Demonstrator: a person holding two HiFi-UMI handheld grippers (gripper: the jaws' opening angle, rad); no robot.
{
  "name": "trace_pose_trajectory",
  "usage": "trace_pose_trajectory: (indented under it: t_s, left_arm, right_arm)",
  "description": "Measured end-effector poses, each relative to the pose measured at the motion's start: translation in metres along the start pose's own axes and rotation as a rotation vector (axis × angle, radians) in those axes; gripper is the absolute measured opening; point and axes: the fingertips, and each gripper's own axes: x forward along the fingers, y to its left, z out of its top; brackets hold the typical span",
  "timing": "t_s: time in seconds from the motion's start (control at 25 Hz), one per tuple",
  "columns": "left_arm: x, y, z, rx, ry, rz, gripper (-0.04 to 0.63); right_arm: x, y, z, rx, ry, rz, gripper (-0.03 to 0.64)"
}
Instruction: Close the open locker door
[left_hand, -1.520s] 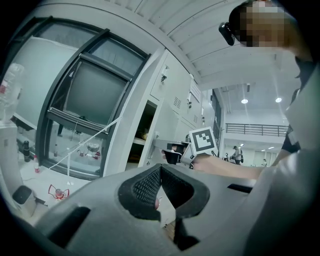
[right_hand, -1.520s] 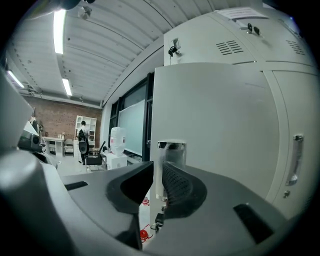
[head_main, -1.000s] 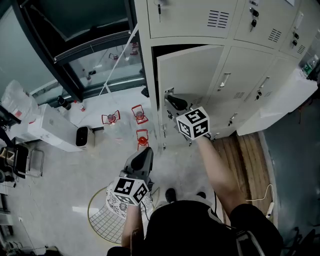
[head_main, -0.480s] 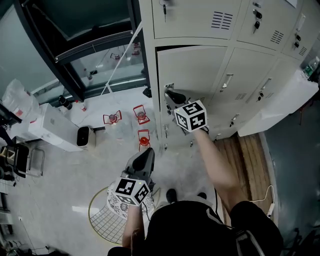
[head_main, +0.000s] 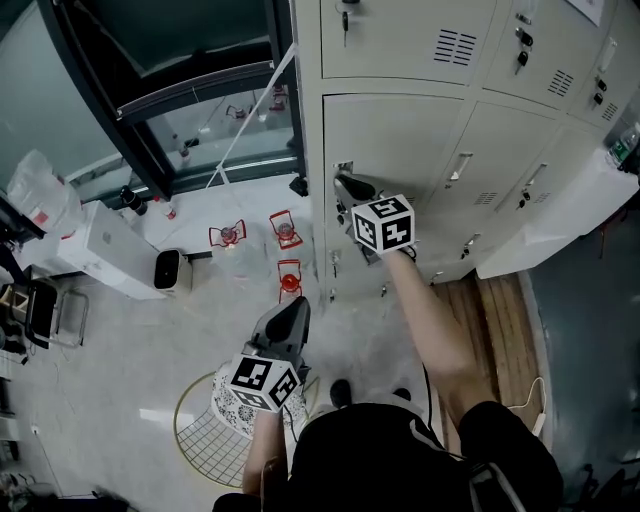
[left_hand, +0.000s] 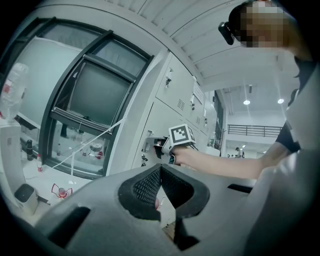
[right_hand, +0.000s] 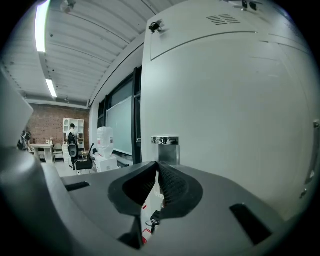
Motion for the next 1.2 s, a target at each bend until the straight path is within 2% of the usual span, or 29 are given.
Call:
trace_pose_trajectory:
  t_s: [0.84, 1.2]
  left_arm:
    - [-0.005, -0.008, 0.005, 0.028, 0.001, -0.003, 0.018]
    - [-0.012, -0.019, 0.000, 0.033, 0.009, -0.015, 0.018]
  right_arm:
    - [0.018, -0.008, 0.002, -0.042, 0.022, -0.038, 0.025]
    - [0.000, -0.004, -0.007, -0.074, 0.032, -0.048, 0.031]
